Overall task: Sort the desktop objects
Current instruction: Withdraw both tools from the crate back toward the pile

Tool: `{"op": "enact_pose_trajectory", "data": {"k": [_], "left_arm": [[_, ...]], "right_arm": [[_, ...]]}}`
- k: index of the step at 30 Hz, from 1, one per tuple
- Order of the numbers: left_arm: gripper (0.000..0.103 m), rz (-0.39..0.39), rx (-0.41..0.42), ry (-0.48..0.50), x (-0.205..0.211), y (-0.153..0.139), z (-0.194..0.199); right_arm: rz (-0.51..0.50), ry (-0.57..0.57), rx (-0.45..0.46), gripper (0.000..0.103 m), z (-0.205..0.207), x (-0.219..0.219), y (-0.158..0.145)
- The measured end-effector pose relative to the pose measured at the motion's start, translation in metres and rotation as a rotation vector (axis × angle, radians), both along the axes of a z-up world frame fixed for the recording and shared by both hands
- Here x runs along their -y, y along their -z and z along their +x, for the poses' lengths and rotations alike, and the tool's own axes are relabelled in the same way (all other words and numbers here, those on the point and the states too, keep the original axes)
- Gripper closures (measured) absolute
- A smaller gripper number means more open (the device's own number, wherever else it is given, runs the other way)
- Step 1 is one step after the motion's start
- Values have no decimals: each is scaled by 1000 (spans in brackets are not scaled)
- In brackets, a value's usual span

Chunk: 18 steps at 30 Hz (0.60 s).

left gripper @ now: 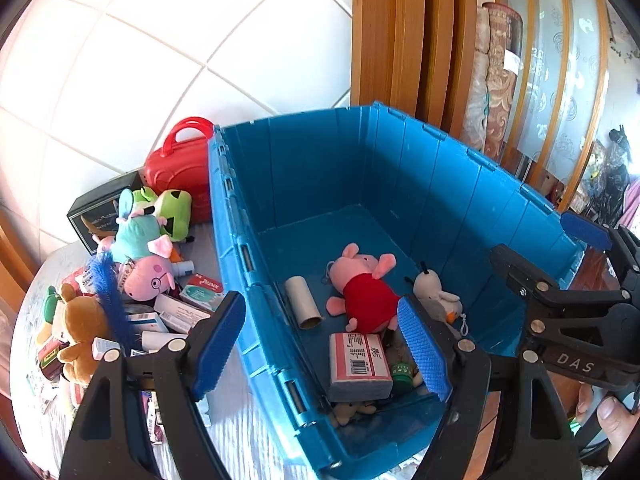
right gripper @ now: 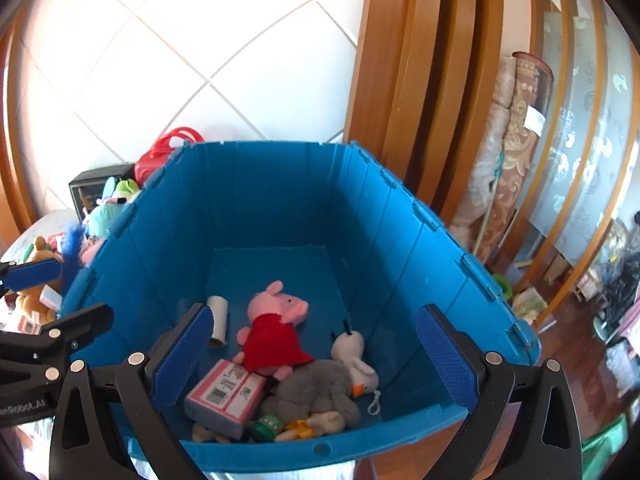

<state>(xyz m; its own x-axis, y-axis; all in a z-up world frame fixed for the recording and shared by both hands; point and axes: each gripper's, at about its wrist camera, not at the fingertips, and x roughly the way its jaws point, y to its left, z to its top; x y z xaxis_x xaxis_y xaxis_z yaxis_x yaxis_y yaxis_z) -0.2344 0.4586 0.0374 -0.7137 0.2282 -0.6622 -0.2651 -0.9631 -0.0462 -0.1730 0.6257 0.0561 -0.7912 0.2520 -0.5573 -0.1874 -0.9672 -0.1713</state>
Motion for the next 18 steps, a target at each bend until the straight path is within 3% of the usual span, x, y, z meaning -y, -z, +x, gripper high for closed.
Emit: {"op": "enact_pose_trajectory", "data": {"k": [14,18], "left_arm": [[22,4,-102,-82,61,-10,26],[22,-1,-91,-115,89,-6,28]], "right_arm": [[4,-76,-51,0,23,56,-13],[19,-112,-56,0,21,84,-14]]}}
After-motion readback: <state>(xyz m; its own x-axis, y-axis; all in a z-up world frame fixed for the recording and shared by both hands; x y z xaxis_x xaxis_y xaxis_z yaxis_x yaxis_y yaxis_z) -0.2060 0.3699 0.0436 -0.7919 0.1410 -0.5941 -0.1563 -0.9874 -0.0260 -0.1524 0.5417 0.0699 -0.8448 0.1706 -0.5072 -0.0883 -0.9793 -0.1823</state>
